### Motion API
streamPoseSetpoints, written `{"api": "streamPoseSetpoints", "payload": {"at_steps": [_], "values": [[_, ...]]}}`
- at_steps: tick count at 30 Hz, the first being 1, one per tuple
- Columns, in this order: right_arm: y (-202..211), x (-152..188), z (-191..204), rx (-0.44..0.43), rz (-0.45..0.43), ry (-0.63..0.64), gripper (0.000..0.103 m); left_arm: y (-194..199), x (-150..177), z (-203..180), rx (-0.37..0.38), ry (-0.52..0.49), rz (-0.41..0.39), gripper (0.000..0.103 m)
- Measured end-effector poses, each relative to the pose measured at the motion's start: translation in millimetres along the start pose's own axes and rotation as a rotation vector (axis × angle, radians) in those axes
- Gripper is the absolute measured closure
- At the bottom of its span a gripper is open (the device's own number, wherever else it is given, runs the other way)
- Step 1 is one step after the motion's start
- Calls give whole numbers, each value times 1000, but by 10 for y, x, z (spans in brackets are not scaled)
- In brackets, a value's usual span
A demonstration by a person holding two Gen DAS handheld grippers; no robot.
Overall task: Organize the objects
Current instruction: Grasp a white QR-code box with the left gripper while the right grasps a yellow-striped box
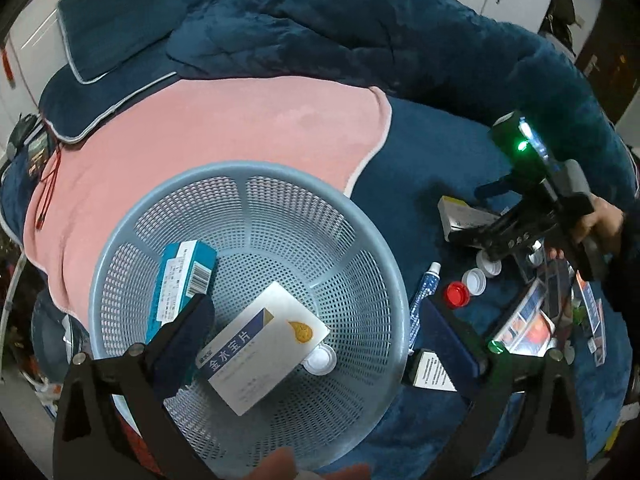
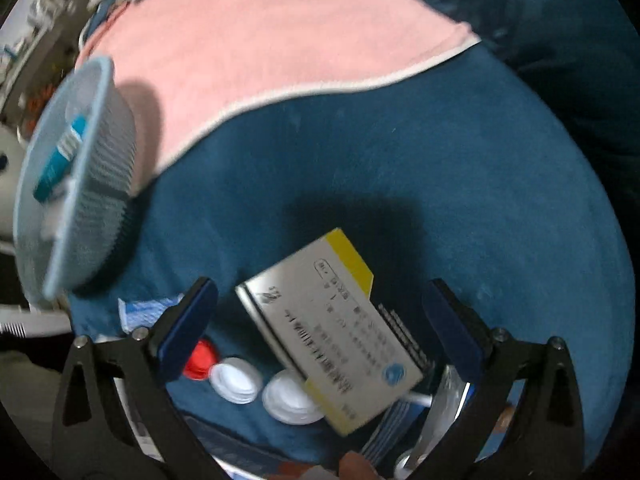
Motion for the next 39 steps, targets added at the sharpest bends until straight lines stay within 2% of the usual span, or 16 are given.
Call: {"api": "streamPoseSetpoints", "payload": {"at_steps": [3,5,6,7,10,14,18,22,25,28,32,33,37,39], "values": [[-173,74,75,5,63,72,0,-21,14,-89,15,-24,8,1],[-245,138,94,7,98,71,2,-29,31,-155,27,-44,13,1],[-248,163,99,-8,93,52,9,-32,43,-190,33,-55,15,1],[-222,174,105,-21,73,36,23,-31,57,-233,42,-65,17,1],[-75,214,143,-16,23,2,29,-25,121,-353,59,-89,23,1],[229,324,282,39,-19,-36,31,31,202,-503,74,-148,24,1],[738,590,482,111,-95,-220,31,75,346,-791,138,-257,44,1],[1070,1072,660,121,-132,-476,30,40,637,-1186,167,-455,59,1],[1173,1394,758,115,-130,-653,30,-53,874,-1445,184,-642,66,1],[1246,1700,837,89,-179,-777,30,-228,1097,-1584,184,-795,106,1],[1169,1892,780,46,-238,-867,30,-464,1203,-1690,179,-908,148,2],[1171,1933,761,40,-244,-878,30,-515,1211,-1704,183,-919,162,9],[1181,2008,679,44,-248,-906,30,-711,1298,-1732,194,-949,237,23],[1205,2006,631,57,-251,-903,30,-745,1352,-1731,213,-951,270,45]]}}
Point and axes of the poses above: each gripper's, at about its wrist camera, not at the fingertips, and y roughly against the way its jaws point, z to its left, x to its underside, the point moved 6 cm from there along -y, roughly the way its jaws point, and after that the axes turned 12 degrees about y, right-handed, at the moved point
